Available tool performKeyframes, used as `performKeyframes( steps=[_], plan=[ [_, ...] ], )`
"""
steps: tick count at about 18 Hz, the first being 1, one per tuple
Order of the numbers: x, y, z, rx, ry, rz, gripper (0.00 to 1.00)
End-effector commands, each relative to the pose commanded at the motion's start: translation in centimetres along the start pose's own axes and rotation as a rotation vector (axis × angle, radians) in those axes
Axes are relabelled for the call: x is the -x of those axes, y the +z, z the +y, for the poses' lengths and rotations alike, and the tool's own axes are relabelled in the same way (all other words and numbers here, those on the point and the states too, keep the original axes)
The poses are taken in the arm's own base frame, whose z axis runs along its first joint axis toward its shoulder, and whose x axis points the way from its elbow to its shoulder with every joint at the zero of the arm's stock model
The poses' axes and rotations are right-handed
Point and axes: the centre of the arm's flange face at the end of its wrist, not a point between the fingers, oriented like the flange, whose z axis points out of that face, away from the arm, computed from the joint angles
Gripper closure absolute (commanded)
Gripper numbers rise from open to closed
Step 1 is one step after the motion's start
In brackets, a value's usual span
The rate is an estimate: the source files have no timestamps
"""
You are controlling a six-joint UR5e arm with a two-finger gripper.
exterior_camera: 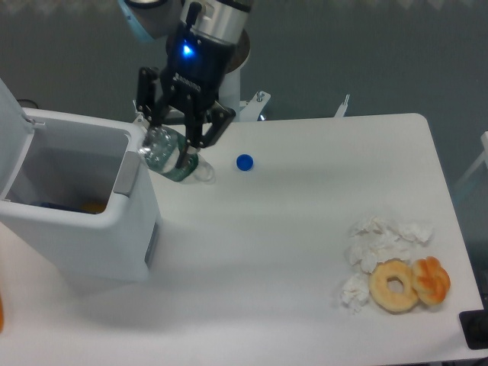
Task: Place the plastic bottle in the trash can
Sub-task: 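Lift the bottle and swing it up toward the white trash bin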
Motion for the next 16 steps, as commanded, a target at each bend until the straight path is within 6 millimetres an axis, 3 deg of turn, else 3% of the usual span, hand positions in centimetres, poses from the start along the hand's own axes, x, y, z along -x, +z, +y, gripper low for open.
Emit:
performKeyframes(
  steps=[7, 16],
  plan=[
    [-3.0, -2.9, -1.3, -0.059, -0.050, -0.005, 0.40],
    [-5.4, -3.2, -2.6, -0.108, -0.123, 0.057, 0.40]
  ],
)
